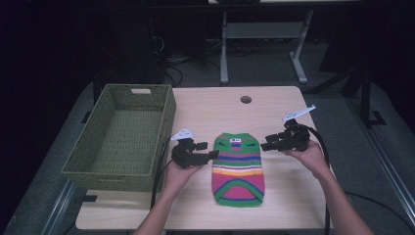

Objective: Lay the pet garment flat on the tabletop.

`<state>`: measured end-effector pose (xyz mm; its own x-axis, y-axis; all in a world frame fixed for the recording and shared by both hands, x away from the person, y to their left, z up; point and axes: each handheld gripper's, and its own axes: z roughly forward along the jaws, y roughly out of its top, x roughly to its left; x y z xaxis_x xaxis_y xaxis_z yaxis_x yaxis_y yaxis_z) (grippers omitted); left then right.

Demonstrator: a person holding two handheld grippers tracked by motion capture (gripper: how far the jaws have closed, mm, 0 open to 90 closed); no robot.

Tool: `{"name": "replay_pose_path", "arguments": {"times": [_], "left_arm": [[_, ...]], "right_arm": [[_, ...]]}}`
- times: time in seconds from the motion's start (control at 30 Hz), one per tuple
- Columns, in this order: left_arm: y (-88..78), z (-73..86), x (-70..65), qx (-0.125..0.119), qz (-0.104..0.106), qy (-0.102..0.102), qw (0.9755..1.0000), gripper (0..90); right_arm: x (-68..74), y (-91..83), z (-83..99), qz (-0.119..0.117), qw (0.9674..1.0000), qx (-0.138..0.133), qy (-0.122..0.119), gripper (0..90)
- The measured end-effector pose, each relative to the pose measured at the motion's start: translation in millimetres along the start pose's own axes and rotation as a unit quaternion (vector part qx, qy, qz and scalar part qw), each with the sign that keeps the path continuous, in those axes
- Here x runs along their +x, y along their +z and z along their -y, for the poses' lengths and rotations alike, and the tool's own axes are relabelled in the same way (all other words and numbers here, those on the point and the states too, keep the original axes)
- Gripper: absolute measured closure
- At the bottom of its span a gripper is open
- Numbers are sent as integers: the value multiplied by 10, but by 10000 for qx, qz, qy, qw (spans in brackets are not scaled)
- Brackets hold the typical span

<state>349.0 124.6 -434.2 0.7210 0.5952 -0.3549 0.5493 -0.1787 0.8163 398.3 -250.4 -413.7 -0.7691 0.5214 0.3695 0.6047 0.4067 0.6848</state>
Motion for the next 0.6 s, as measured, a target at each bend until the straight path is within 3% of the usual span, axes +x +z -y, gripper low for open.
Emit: {"name": "replay_pose_path", "arguments": {"times": [0.27,0.6], "left_arm": [[-26,43,-26,-22,111,-20,9999,314],[-49,75,-83,80,244,82,9996,305]], "right_arm": [[19,-69,103,-38,10000,-39,-71,414],[14,-170,283,-68,9999,-86,4,406]]}}
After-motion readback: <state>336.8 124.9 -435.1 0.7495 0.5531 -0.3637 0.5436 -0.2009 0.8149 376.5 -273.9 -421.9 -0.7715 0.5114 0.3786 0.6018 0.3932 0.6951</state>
